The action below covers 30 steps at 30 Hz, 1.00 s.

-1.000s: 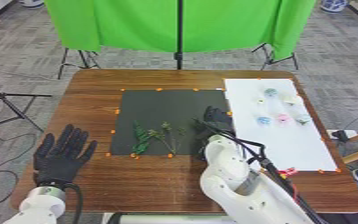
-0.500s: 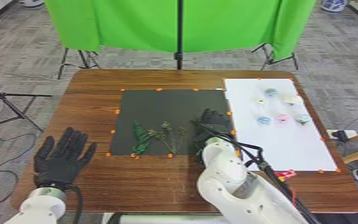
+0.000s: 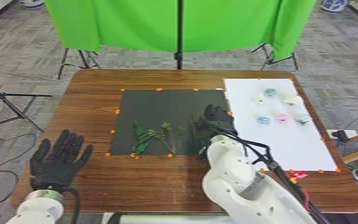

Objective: Arrange flowers

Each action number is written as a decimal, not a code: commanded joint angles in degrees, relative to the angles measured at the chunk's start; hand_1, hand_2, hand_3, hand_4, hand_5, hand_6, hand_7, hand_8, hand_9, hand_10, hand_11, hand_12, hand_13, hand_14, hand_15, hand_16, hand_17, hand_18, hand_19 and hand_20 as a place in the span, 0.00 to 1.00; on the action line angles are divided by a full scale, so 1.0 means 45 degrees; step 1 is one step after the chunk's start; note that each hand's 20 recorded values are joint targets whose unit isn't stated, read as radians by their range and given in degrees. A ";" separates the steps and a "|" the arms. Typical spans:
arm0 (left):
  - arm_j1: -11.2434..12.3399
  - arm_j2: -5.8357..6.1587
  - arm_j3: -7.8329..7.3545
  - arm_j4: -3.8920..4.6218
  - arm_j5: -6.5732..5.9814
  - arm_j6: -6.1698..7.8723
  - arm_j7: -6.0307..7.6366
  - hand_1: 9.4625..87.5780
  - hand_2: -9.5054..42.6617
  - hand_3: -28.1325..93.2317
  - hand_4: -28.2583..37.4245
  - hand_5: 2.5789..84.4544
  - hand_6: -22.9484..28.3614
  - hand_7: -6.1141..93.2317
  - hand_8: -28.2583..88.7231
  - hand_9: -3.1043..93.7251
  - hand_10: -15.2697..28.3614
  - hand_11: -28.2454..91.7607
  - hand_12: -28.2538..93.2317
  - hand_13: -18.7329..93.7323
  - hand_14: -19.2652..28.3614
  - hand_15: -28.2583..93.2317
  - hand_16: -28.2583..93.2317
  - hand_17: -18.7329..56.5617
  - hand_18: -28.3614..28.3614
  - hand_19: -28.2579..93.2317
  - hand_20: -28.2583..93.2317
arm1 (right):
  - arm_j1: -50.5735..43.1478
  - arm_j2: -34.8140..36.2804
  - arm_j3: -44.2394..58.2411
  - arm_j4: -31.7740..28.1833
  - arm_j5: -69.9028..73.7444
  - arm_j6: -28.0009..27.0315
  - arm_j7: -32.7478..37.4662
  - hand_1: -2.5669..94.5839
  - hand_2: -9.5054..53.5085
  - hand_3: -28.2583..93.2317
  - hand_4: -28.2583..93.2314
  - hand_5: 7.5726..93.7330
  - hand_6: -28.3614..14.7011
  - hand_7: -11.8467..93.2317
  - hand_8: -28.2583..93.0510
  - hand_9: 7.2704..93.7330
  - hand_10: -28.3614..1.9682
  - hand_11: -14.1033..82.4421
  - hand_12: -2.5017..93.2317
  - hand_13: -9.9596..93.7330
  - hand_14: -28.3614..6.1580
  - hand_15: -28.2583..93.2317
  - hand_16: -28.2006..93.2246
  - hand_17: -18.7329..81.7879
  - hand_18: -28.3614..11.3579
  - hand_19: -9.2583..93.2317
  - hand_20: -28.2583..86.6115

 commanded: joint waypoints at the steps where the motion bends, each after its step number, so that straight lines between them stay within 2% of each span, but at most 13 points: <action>1: 0.0234 -0.0137 -0.0035 0.0041 -0.0060 0.0032 0.0025 0.23 0.54 0.84 0.00 0.54 0.58 0.28 0.14 0.47 0.69 0.51 0.33 0.46 0.71 0.64 0.16 0.19 0.75 0.57 0.37 | -0.0398 0.0831 0.0426 -0.1122 0.0049 -0.0494 -0.0539 0.45 0.00 0.82 0.09 0.61 0.44 0.22 0.17 0.73 0.23 0.44 0.27 0.71 0.31 0.75 0.47 0.60 0.04 1.00 0.57; 5: 0.0196 -0.0140 -0.0030 0.0066 -0.0061 0.0029 -0.0014 0.23 0.53 0.84 0.00 0.54 0.58 0.28 0.14 0.47 0.69 0.51 0.33 0.46 0.71 0.64 0.16 0.19 0.75 0.57 0.37 | -0.0802 0.1017 0.0772 -0.1372 0.0457 -0.0663 -0.1227 0.44 0.00 0.81 0.09 0.62 0.44 0.22 0.17 0.71 0.18 0.41 0.27 0.67 0.26 0.74 0.46 0.57 0.02 0.99 0.56; 6: 0.0216 -0.0140 -0.0041 0.0062 -0.0044 0.0015 -0.0018 0.23 0.53 0.84 0.00 0.54 0.58 0.29 0.14 0.47 0.69 0.51 0.33 0.46 0.71 0.64 0.16 0.19 0.75 0.57 0.37 | -0.0980 0.1077 0.1033 -0.1553 0.0883 -0.1197 -0.1666 0.43 0.03 0.82 0.10 0.64 0.45 0.23 0.17 0.68 0.17 0.41 0.26 0.65 0.25 0.74 0.45 0.54 0.02 0.97 0.55; 9: 0.0240 -0.0125 -0.0062 0.0067 -0.0047 0.0031 -0.0012 0.24 0.53 0.84 0.00 0.54 0.58 0.28 0.14 0.47 0.69 0.51 0.33 0.46 0.71 0.64 0.16 0.19 0.75 0.57 0.37 | -0.1240 0.0987 0.1485 -0.1729 0.1387 -0.2865 -0.2108 0.40 0.15 0.82 0.09 0.65 0.49 0.25 0.16 0.59 0.12 0.36 0.24 0.54 0.15 0.73 0.40 0.45 0.02 0.90 0.53; 13: 0.0166 -0.0141 0.0014 0.0088 -0.0011 -0.0012 -0.0118 0.24 0.54 0.84 0.00 0.54 0.58 0.28 0.14 0.47 0.69 0.51 0.33 0.46 0.71 0.64 0.16 0.19 0.75 0.57 0.37 | -0.1331 0.0743 0.1593 -0.1691 0.1990 -0.3615 -0.1639 0.37 0.22 0.83 0.08 0.62 0.52 0.24 0.16 0.50 0.08 0.31 0.23 0.45 0.11 0.70 0.36 0.40 0.02 0.83 0.51; 15: 0.0193 -0.0137 -0.0003 0.0078 -0.0014 -0.0029 -0.0111 0.23 0.53 0.84 0.00 0.54 0.58 0.28 0.14 0.47 0.69 0.51 0.33 0.46 0.71 0.64 0.16 0.19 0.75 0.57 0.37 | -0.1408 0.0742 0.1545 -0.1735 0.1874 -0.3714 -0.1777 0.36 0.24 0.83 0.08 0.58 0.53 0.23 0.16 0.42 0.04 0.27 0.21 0.39 0.06 0.67 0.33 0.37 0.01 0.78 0.48; 21: 0.0215 -0.0162 -0.0032 0.0090 0.0003 -0.0054 -0.0130 0.24 0.53 0.84 0.00 0.54 0.58 0.28 0.14 0.47 0.69 0.51 0.33 0.46 0.71 0.64 0.16 0.19 0.75 0.57 0.37 | -0.1421 0.0692 0.1284 -0.1671 0.1601 -0.3875 -0.1722 0.36 0.26 0.83 0.08 0.59 0.53 0.23 0.16 0.45 0.06 0.28 0.21 0.41 0.07 0.67 0.33 0.37 0.01 0.78 0.47; 30: 0.0321 -0.0253 -0.0082 0.0071 -0.0098 -0.0037 -0.0117 0.23 0.53 0.84 0.00 0.54 0.58 0.28 0.14 0.47 0.69 0.51 0.33 0.46 0.71 0.64 0.16 0.19 0.75 0.57 0.37 | -0.1555 0.0795 0.1396 -0.1781 0.1543 -0.4218 -0.1340 0.36 0.28 0.82 0.08 0.66 0.44 0.21 0.16 0.52 0.05 0.29 0.20 0.45 0.08 0.66 0.33 0.38 0.02 0.78 0.45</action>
